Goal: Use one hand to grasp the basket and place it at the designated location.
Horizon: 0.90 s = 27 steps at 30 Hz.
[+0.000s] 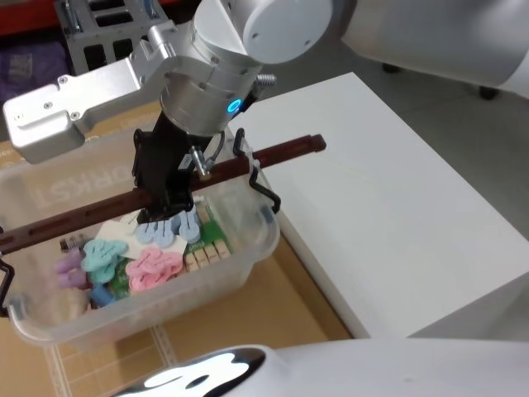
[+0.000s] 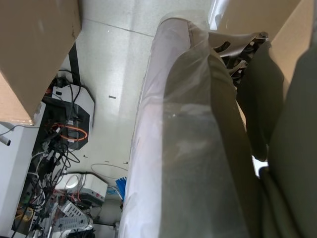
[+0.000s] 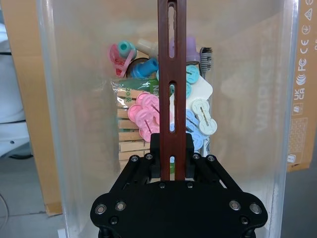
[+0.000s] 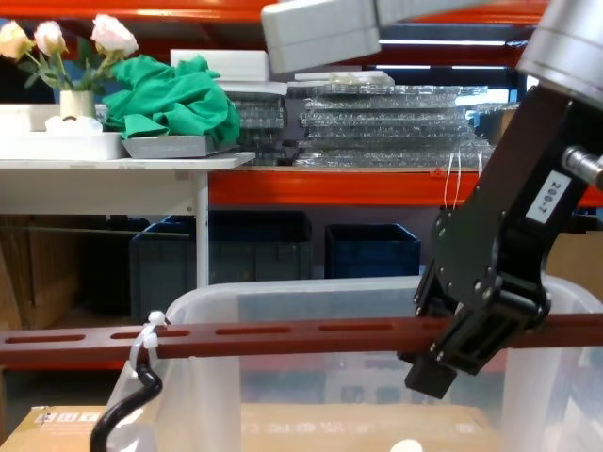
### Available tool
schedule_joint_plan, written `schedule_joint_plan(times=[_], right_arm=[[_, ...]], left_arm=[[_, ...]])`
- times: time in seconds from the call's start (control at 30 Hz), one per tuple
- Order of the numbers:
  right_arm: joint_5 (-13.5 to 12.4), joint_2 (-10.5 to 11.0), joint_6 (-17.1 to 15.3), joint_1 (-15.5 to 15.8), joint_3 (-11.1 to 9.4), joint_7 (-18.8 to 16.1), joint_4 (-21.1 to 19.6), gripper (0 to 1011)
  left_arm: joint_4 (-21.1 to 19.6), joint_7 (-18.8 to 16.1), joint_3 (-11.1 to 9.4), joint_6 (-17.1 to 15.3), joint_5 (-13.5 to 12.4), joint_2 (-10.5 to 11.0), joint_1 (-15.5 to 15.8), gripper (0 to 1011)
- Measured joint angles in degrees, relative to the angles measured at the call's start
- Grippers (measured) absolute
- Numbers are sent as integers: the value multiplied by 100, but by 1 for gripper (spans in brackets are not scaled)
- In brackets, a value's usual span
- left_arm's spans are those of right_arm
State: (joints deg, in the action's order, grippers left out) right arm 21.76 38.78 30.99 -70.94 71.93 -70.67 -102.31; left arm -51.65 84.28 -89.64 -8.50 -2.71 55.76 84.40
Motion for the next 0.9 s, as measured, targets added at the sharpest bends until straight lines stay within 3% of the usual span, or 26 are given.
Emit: schedule_joint_plan(times=[0.37,0.9], right_arm=[[-189,-119,-62,67,134,296,349,235],[-31,-254,-185,160,438,535,485,235]], left_arm=[[0,0,0,0,0,0,0,0],[0,0,0,0,0,0,0,0]])
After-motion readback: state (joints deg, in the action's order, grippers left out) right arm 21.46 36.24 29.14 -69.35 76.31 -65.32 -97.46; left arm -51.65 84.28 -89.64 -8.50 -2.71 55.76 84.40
